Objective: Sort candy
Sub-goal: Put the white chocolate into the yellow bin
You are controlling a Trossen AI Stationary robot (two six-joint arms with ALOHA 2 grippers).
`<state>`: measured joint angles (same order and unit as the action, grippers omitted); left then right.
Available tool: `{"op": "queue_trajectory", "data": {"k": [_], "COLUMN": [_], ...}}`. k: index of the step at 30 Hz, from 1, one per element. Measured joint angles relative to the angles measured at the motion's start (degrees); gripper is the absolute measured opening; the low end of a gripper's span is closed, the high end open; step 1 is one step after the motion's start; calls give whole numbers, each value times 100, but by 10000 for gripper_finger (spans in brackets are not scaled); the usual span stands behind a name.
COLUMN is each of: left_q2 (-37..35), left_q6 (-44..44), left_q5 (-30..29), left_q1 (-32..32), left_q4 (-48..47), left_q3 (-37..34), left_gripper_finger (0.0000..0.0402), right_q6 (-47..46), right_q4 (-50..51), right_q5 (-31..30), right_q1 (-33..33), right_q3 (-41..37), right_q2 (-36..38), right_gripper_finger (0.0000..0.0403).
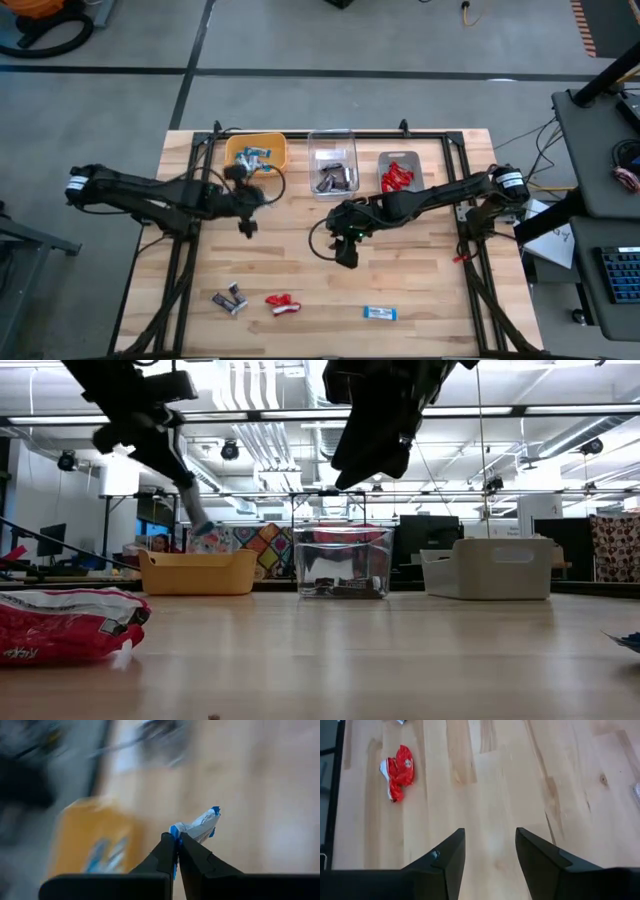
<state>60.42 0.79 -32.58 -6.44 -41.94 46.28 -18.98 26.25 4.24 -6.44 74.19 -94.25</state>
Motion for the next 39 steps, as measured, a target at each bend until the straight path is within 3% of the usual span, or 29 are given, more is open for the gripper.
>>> {"op": "queue_trajectory", "data": {"k": [4,10,18,31,39], "left_q2": [6,133,819,1539,1506], "left_q6": [-190,602,1344,1196,1053], "left_q5": [-738,-848,209,-37,-53], "left_q1": [500,1953,3588,3856,3851], "left_q4": [-635,29,1385,1707,1707], "left_q3": [349,270,249,254,254], "left_gripper_finger": [0,0,0,7,83], "right_q6": [236,317,315,313,313], "right_q4": [1,1,3,-81,-124], "right_q5": [-23,-179,-187,-252,-293], "right_q1": [0,0,-4,-4,-4], "right_q3": [0,0,-2,-33,-35], "right_q2": [-5,-32,-43,-58,-58], "right_gripper_finger": [157,150,157,156,166]}}
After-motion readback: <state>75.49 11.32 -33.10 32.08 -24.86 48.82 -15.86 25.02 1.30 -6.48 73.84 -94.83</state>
